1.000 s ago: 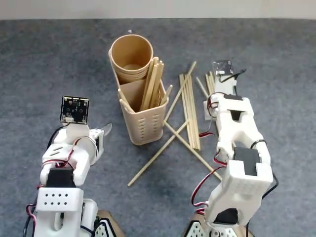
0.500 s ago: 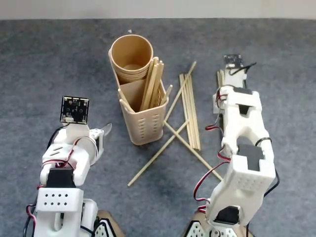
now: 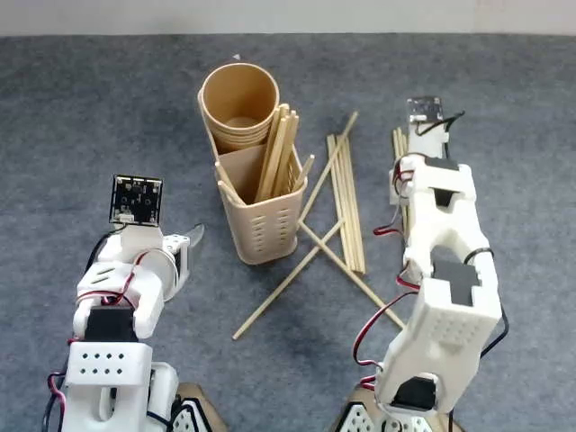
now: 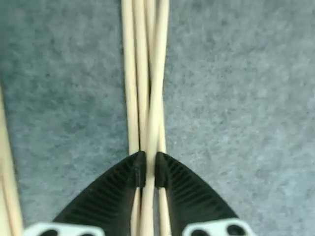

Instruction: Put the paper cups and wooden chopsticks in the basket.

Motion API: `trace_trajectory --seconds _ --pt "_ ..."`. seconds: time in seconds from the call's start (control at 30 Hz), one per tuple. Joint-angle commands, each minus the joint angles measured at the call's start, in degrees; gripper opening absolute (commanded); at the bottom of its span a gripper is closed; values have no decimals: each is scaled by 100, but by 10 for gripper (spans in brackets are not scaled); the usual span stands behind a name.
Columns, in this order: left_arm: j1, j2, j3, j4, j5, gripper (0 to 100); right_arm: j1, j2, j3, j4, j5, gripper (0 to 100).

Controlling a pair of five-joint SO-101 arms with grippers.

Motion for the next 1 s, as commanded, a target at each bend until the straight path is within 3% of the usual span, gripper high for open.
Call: trace_trajectory --seconds 0.0,0.23,0.63,0.77,0.97 --pt "84 -75 -31 -88 44 263 110 233 -84 13 53 73" --pt "75 -75 -31 -88 44 263 224 444 -84 31 536 77" --pt "84 -57 -31 -97 44 263 338 382 -321 312 290 4" --pt "84 -57 -31 -105 44 263 321 -532 -760 602 -457 5" --pt "84 -57 -31 -105 44 263 -435 -3064 -673 585 -1108 5"
